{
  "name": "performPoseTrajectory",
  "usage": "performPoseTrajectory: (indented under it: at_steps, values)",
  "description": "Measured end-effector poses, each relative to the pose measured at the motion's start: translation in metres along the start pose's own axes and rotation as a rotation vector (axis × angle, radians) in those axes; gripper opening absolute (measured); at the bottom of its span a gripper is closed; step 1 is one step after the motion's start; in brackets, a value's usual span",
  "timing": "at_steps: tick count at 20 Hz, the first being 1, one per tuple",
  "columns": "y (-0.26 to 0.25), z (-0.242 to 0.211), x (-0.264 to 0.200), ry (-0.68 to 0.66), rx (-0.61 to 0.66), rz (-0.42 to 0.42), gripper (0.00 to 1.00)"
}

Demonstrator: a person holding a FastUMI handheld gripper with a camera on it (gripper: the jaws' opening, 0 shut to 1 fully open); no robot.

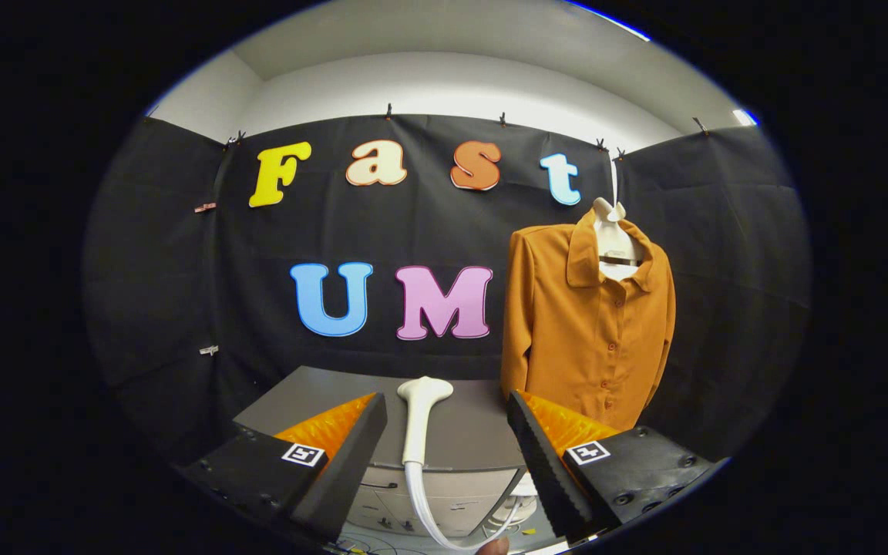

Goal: Iron the clothes twice with a garment steamer, once on the left side and once on the right side.

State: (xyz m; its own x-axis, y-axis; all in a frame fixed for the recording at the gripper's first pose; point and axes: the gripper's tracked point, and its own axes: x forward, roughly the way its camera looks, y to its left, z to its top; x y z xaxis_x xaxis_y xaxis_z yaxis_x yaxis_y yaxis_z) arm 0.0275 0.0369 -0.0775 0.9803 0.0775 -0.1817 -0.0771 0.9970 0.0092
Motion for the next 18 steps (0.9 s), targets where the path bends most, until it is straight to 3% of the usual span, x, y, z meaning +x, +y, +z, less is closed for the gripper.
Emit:
performPoseTrajectory:
  at_steps: [9,14,16,18]
  values:
    - [0.031,-0.118,0.081,0.367,0.02,0.036,0.98]
    - [0.052,-0.167,0.124,0.486,0.014,0.038,0.99]
    - [0.054,-0.178,0.143,0.505,0.006,0.033,0.94]
    - [0.057,-0.192,0.155,0.54,-0.012,0.021,0.82]
